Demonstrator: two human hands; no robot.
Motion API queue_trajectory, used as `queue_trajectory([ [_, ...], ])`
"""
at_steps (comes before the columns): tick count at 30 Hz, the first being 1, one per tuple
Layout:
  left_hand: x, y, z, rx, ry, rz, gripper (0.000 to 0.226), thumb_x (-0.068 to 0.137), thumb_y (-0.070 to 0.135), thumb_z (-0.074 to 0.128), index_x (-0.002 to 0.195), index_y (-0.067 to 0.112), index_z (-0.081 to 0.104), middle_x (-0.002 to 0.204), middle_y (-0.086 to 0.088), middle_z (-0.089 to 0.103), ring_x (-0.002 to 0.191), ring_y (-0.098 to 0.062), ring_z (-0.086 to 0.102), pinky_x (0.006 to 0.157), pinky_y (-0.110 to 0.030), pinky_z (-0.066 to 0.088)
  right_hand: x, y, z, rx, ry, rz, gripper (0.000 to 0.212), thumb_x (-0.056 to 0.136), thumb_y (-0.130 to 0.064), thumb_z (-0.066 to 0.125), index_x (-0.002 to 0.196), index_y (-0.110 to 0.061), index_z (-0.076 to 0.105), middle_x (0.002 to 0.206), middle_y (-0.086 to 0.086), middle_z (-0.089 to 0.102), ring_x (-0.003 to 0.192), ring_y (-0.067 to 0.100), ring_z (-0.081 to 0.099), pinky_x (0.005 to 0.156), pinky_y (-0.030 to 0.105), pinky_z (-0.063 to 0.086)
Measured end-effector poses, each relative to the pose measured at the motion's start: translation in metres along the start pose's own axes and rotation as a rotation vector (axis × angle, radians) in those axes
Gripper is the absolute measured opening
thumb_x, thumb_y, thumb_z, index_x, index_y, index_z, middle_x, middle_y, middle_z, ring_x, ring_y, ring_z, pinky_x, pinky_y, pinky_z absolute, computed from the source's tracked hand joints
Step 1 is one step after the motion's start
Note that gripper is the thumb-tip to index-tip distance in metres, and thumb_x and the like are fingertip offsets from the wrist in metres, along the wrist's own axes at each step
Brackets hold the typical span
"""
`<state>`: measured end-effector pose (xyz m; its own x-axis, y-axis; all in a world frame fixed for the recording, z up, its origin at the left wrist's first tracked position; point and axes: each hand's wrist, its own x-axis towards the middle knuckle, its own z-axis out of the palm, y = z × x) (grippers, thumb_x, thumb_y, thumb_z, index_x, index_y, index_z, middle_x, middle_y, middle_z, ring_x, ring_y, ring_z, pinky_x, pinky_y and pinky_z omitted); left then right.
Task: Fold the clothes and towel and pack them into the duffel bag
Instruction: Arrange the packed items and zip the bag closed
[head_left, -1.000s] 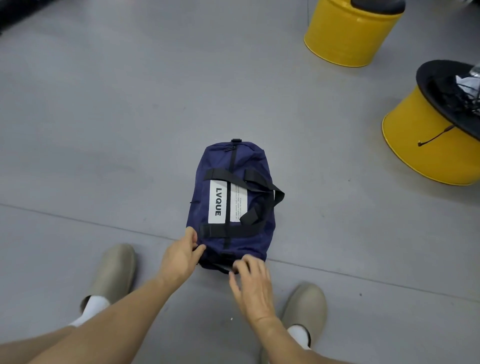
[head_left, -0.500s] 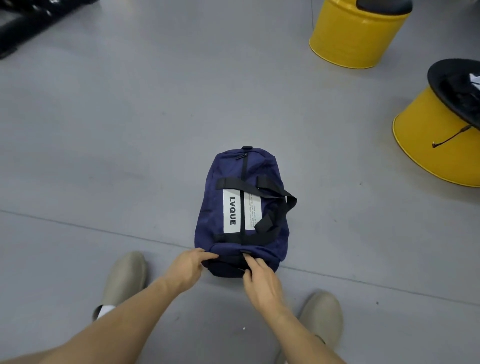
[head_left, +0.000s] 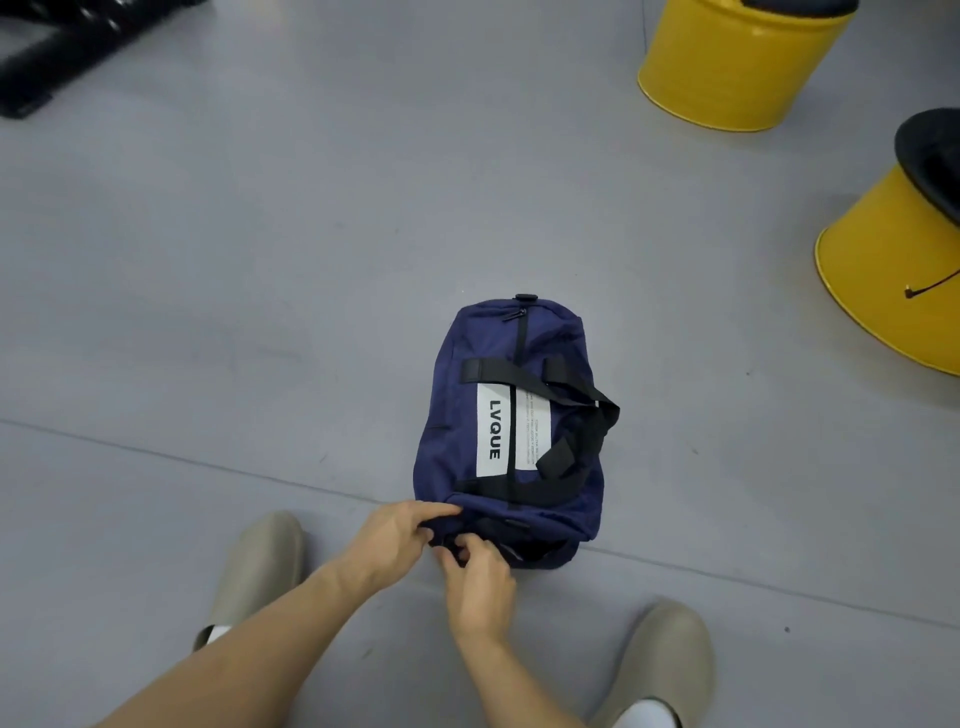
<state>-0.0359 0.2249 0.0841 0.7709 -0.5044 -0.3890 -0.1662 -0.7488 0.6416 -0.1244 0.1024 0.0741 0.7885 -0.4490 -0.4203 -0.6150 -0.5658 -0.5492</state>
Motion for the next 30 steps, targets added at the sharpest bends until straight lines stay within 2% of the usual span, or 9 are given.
queue_trajectory([
  [4,0.007,0.002,-0.001,-0.026,0.006,-0.018,0.050,0.094,0.003,0.054,0.131,0.036,0.065,0.117,0.015,0.069,0.100,0.001,0.059,0.081,0.003,0.034,0.012,0.000,0.000,-0.024,0.002,0.004,0.020,0.095,-0.044,0.058,0.097,-0.026,0.065,0.100,-0.009,0.064,0.091,0.017,0.062,0.073,0.032,0.044],
  [7,0.007,0.004,-0.001,-0.032,0.013,-0.003,0.052,0.094,0.001,0.051,0.131,0.035,0.065,0.117,0.014,0.070,0.099,0.000,0.061,0.086,-0.003,0.042,0.014,0.003,0.003,0.004,0.022,-0.015,0.017,0.093,-0.042,0.059,0.091,-0.025,0.062,0.094,-0.009,0.065,0.089,0.017,0.063,0.075,0.035,0.049],
  [10,0.005,0.005,0.000,-0.026,0.021,0.011,0.052,0.095,0.000,0.050,0.133,0.033,0.064,0.119,0.012,0.068,0.104,-0.003,0.062,0.082,0.002,0.037,0.010,0.006,0.007,0.021,0.043,-0.032,0.016,0.091,-0.039,0.057,0.086,-0.024,0.058,0.089,-0.007,0.066,0.084,0.020,0.063,0.072,0.037,0.050],
  [16,0.001,0.002,0.011,-0.001,0.017,-0.012,0.048,0.097,0.001,0.049,0.135,0.027,0.062,0.125,0.007,0.067,0.114,-0.012,0.060,0.088,-0.003,0.034,0.003,0.016,0.003,-0.037,0.062,-0.052,0.015,0.100,-0.035,0.050,0.099,-0.023,0.060,0.094,-0.004,0.072,0.091,0.022,0.066,0.069,0.032,0.040],
  [18,0.002,0.007,0.014,0.047,0.008,0.022,0.047,0.098,0.000,0.046,0.138,0.022,0.060,0.128,0.003,0.065,0.117,-0.015,0.058,0.087,-0.002,0.031,0.003,0.019,0.002,-0.076,0.078,-0.053,0.017,0.103,-0.035,0.046,0.104,-0.023,0.058,0.097,-0.004,0.072,0.093,0.022,0.066,0.071,0.032,0.042],
  [21,0.002,0.010,0.013,0.103,-0.003,0.073,0.047,0.100,0.001,0.043,0.140,0.021,0.058,0.126,-0.001,0.063,0.114,-0.020,0.059,0.087,-0.012,0.036,0.005,0.024,0.001,-0.092,0.101,-0.028,0.020,0.104,-0.036,0.043,0.105,-0.022,0.057,0.100,-0.002,0.072,0.093,0.026,0.067,0.075,0.036,0.045],
  [23,0.000,0.011,0.010,0.143,-0.004,0.094,0.047,0.100,0.002,0.043,0.140,0.021,0.058,0.124,-0.002,0.063,0.110,-0.022,0.059,0.082,-0.014,0.034,0.006,0.027,-0.001,-0.112,0.119,-0.032,0.022,0.105,-0.037,0.043,0.107,-0.021,0.058,0.102,-0.001,0.072,0.094,0.027,0.067,0.074,0.036,0.046],
  [27,-0.006,0.013,0.007,0.188,-0.012,0.143,0.048,0.098,0.001,0.044,0.139,0.020,0.059,0.116,-0.005,0.066,0.102,-0.026,0.062,0.078,-0.014,0.031,0.006,0.032,-0.005,-0.139,0.167,-0.060,0.022,0.104,-0.034,0.046,0.108,-0.020,0.063,0.099,0.000,0.071,0.093,0.023,0.065,0.074,0.034,0.047],
  [30,-0.007,0.007,0.006,0.197,-0.006,0.183,0.050,0.095,0.002,0.046,0.139,0.021,0.060,0.109,-0.006,0.069,0.096,-0.030,0.063,0.077,-0.016,0.033,0.006,0.036,-0.003,-0.102,0.264,-0.069,0.013,0.096,-0.027,0.063,0.099,-0.018,0.073,0.092,0.002,0.069,0.085,0.026,0.064,0.069,0.038,0.053],
])
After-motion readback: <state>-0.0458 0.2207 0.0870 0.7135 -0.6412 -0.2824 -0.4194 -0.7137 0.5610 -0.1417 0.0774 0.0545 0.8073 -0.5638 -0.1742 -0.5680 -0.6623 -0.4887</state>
